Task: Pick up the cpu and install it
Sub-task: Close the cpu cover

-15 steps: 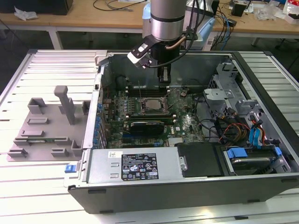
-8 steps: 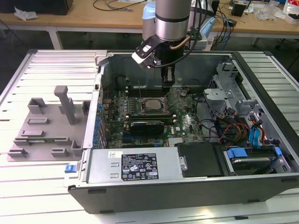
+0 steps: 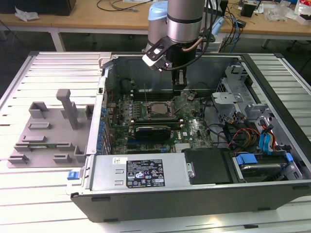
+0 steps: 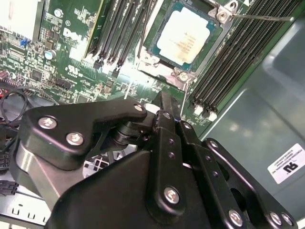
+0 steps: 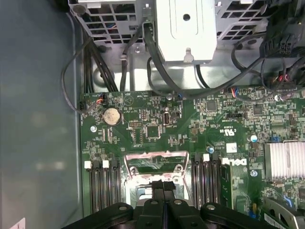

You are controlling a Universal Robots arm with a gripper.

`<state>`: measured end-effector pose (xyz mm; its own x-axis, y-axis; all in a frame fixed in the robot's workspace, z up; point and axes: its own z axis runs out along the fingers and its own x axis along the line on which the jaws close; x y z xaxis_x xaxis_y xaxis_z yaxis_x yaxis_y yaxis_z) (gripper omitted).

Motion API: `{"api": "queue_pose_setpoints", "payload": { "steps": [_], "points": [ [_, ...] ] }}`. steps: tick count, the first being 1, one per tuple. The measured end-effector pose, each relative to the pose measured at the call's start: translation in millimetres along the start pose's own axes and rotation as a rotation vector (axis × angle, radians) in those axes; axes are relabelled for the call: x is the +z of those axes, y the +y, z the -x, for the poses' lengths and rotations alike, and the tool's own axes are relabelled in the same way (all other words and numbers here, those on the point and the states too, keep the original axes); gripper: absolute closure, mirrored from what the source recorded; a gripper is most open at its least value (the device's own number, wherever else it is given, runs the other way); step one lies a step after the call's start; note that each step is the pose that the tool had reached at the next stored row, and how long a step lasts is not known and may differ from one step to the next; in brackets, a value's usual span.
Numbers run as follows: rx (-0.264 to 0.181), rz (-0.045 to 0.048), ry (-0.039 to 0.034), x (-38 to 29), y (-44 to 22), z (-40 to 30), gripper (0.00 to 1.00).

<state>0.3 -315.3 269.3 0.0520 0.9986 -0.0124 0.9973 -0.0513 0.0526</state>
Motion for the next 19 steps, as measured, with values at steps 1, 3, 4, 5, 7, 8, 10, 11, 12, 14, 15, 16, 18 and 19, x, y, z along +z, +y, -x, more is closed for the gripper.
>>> {"api": "queue_pose_setpoints", "payload": {
  "steps": [1, 3, 4, 5, 7, 8, 10, 11, 12, 14, 15, 16, 18, 19],
  "points": [
    [0.0, 0.0, 0.0, 0.1, 1.4, 0.0, 0.89],
    [0.0, 0.0001, 0.0001, 0.3, 5.8, -0.3, 0.89],
    [0.0, 0.0, 0.0001, 0.5, 8.0, -0.4, 0.89],
    [0.0, 0.0001, 0.0001, 0.6, 10.7, -0.5, 0.89],
    [0.0, 0.0001, 0.0002, 0.8, 13.8, -0.7, 0.89],
    [0.0, 0.0001, 0.0002, 0.9, 16.1, -0.8, 0.89],
    [0.0, 0.0001, 0.0001, 1.0, 19.1, -0.9, 0.89],
    [0.0, 0.0, 0.0002, 1.1, 20.0, -1.0, 0.89],
    [0.0, 0.0001, 0.0002, 1.2, 22.3, -1.1, 0.89],
    [0.0, 0.0001, 0.0002, 1.4, 25.6, -1.3, 0.89],
    [0.0, 0.0001, 0.0002, 1.5, 26.7, -1.3, 0.89],
    [0.0, 0.0001, 0.0002, 1.6, 28.7, -1.4, 0.89],
    [0.0, 0.0, 0.0001, 1.7, 32.7, -1.6, 0.89],
    [0.0, 0.0001, 0.0001, 1.8, 33.8, -1.6, 0.89]
  ]
}}
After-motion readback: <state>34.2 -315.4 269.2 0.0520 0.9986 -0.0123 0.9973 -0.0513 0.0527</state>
